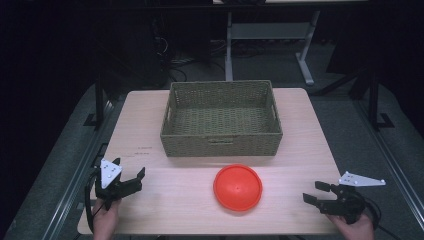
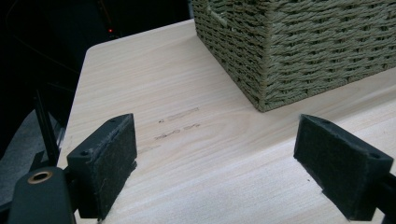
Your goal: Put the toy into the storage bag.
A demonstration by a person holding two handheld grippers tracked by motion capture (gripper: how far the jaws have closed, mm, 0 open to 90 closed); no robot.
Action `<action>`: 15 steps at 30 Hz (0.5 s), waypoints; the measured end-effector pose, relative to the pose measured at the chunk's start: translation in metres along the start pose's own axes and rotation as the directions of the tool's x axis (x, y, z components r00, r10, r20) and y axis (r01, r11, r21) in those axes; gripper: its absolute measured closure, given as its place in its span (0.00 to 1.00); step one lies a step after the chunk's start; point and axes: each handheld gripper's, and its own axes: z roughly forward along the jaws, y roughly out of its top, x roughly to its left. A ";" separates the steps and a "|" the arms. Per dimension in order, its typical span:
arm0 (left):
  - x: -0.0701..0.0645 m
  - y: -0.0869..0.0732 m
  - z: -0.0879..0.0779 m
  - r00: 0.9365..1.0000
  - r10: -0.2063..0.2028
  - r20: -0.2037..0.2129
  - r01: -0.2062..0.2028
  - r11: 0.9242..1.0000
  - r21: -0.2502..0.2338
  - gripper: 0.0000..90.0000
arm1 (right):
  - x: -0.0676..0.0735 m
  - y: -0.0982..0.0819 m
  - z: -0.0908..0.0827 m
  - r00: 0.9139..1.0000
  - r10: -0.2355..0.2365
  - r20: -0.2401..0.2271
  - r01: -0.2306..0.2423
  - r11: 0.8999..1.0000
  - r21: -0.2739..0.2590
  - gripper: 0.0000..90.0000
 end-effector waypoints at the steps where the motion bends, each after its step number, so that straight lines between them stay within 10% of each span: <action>1: -0.001 0.000 0.000 1.000 0.006 0.000 -0.006 1.000 0.001 0.14 | 0.000 0.001 0.001 1.000 -0.006 -0.005 0.006 1.000 0.004 0.23; 15: -0.005 -0.001 0.000 0.999 0.041 0.024 -0.041 0.999 -0.006 0.14 | 0.024 0.015 0.021 0.997 -0.063 -0.054 0.065 0.997 0.035 0.22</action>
